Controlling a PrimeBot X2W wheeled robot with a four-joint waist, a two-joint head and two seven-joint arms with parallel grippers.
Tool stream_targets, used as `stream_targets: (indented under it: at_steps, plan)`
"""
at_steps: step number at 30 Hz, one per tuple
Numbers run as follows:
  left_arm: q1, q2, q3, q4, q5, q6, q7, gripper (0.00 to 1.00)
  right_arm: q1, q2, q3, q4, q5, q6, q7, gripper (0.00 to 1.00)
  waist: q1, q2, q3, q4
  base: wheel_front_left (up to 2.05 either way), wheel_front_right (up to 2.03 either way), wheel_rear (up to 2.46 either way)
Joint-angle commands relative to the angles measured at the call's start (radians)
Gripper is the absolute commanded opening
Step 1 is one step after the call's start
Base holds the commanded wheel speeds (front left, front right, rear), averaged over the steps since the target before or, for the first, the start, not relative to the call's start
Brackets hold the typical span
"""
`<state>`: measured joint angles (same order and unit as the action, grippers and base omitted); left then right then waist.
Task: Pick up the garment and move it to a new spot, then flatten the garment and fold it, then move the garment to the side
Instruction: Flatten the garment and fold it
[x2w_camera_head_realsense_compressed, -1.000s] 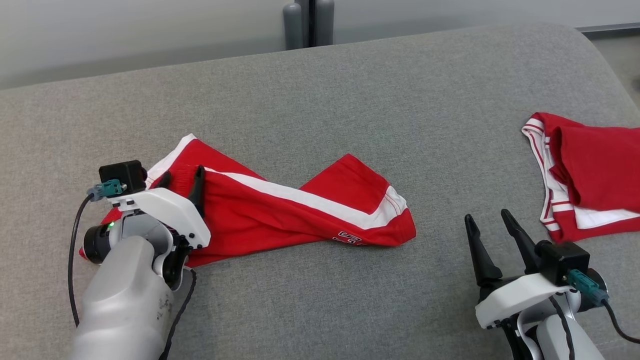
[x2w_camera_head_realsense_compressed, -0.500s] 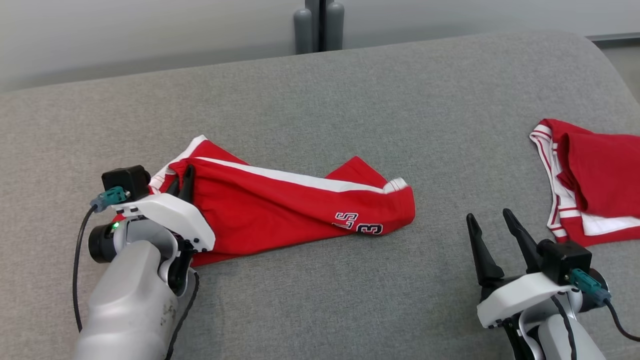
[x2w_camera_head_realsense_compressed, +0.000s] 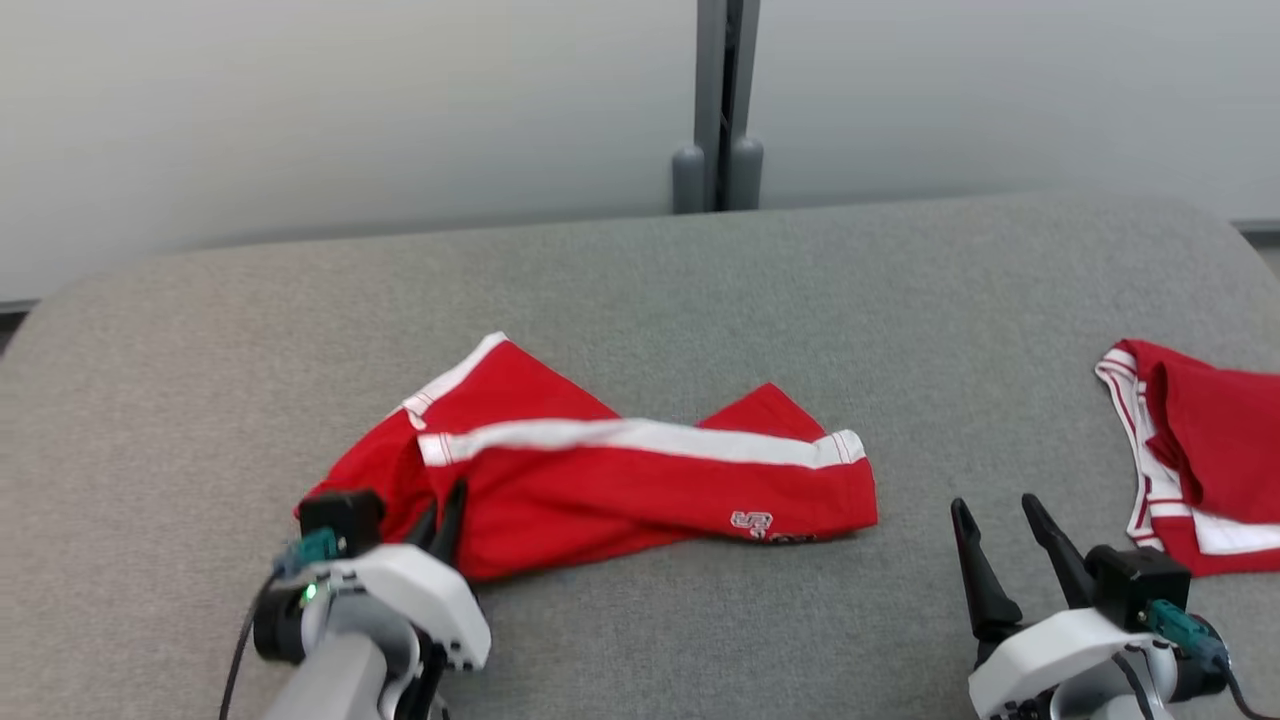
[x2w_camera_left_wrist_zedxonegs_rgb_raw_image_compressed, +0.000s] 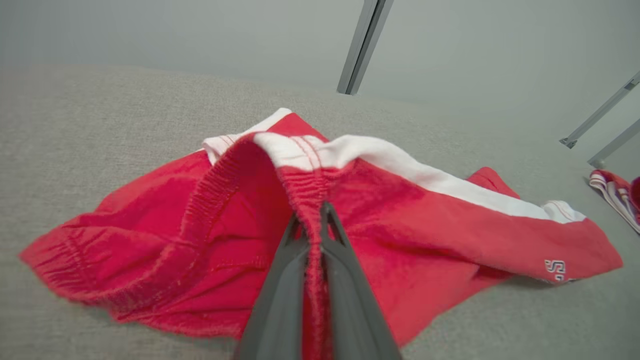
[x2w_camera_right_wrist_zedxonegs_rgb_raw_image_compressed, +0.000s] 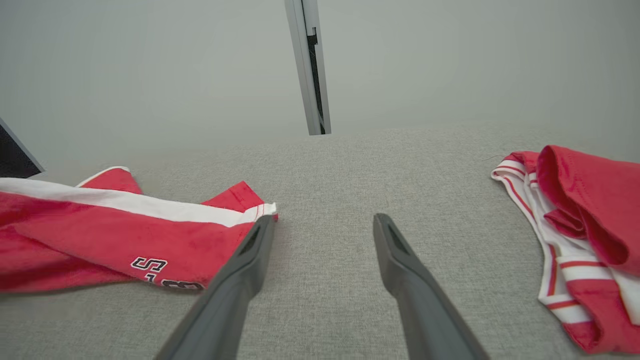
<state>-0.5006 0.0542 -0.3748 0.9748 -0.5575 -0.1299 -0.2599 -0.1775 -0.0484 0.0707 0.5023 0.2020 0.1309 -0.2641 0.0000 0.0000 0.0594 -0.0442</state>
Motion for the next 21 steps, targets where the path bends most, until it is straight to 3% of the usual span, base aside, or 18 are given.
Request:
stream_targets:
  at_steps: [1,5,9,10,12,13,21]
  plan:
    - [0.054,0.01,-0.008,-0.017,-0.01,-0.001,-0.006,0.0,0.022,-0.005,-0.003,0.007,0.007,0.0,0.0,1.0,0.0,0.0,-0.055,0.035,0.0,0.0,0.0]
    - [0.115,0.031,-0.003,-0.03,-0.018,0.001,-0.006,0.0,0.031,-0.005,-0.001,0.012,0.01,0.0,0.0,1.0,0.0,0.0,-0.071,0.039,0.0,0.0,0.0]
    - [0.184,0.057,0.021,-0.061,-0.004,0.03,-0.007,0.0,0.042,-0.005,0.0,0.013,0.002,0.0,0.0,1.0,0.0,0.0,-0.082,0.034,0.0,0.0,0.0]
    - [0.216,0.068,0.038,-0.069,-0.001,0.05,-0.007,0.07,0.044,-0.005,-0.002,0.013,-0.002,0.0,0.0,1.0,0.0,0.0,-0.086,0.028,0.0,0.0,0.0]
    - [0.238,0.074,0.061,-0.077,-0.003,0.07,-0.006,0.49,0.047,-0.005,-0.002,0.014,-0.008,0.0,0.0,1.0,0.0,0.0,-0.089,0.021,0.0,0.0,0.0]
    - [0.248,0.076,0.074,-0.086,0.001,0.08,-0.006,0.98,0.047,-0.005,0.0,0.014,-0.009,0.0,0.0,1.0,0.0,0.0,-0.089,0.016,0.0,0.0,0.0]
    - [0.332,0.089,0.211,-0.248,0.097,0.196,-0.006,1.0,0.034,-0.005,0.023,-0.01,-0.037,0.0,0.0,1.0,0.0,0.0,-0.084,-0.011,0.0,0.0,0.0]
